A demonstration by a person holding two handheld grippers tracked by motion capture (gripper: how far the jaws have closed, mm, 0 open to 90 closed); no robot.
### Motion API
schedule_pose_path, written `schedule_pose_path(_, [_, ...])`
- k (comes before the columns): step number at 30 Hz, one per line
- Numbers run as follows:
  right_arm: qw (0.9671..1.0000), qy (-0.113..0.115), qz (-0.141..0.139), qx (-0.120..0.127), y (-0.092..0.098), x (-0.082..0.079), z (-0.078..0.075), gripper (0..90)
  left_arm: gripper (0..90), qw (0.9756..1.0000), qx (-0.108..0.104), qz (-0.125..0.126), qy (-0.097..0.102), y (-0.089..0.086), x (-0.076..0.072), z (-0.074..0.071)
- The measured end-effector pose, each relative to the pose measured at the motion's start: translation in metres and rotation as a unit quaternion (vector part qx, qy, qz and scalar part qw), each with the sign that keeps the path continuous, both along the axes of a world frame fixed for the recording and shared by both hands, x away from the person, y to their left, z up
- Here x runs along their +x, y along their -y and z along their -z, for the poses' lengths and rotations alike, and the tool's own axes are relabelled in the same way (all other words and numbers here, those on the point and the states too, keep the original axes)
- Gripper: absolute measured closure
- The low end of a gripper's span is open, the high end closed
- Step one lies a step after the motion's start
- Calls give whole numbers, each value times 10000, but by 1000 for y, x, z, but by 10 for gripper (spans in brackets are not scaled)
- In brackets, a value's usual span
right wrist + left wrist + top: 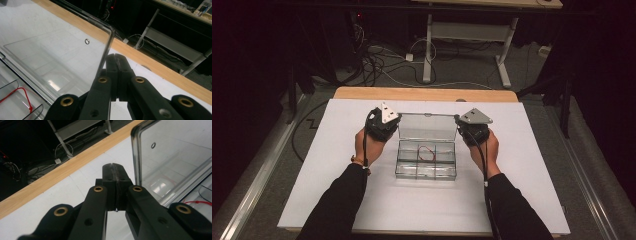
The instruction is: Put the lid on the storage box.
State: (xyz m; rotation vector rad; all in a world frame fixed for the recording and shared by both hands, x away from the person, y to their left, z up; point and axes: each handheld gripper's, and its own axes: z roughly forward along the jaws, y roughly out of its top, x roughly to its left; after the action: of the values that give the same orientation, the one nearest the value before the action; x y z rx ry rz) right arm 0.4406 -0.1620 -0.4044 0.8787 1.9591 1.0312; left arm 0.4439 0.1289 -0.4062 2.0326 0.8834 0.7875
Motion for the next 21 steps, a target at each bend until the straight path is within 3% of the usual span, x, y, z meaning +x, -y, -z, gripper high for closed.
schedule_pose_path(21, [10000,-27,35,-3,-1,-11,0,900,870,10000,30,8,23,-1,-11,0])
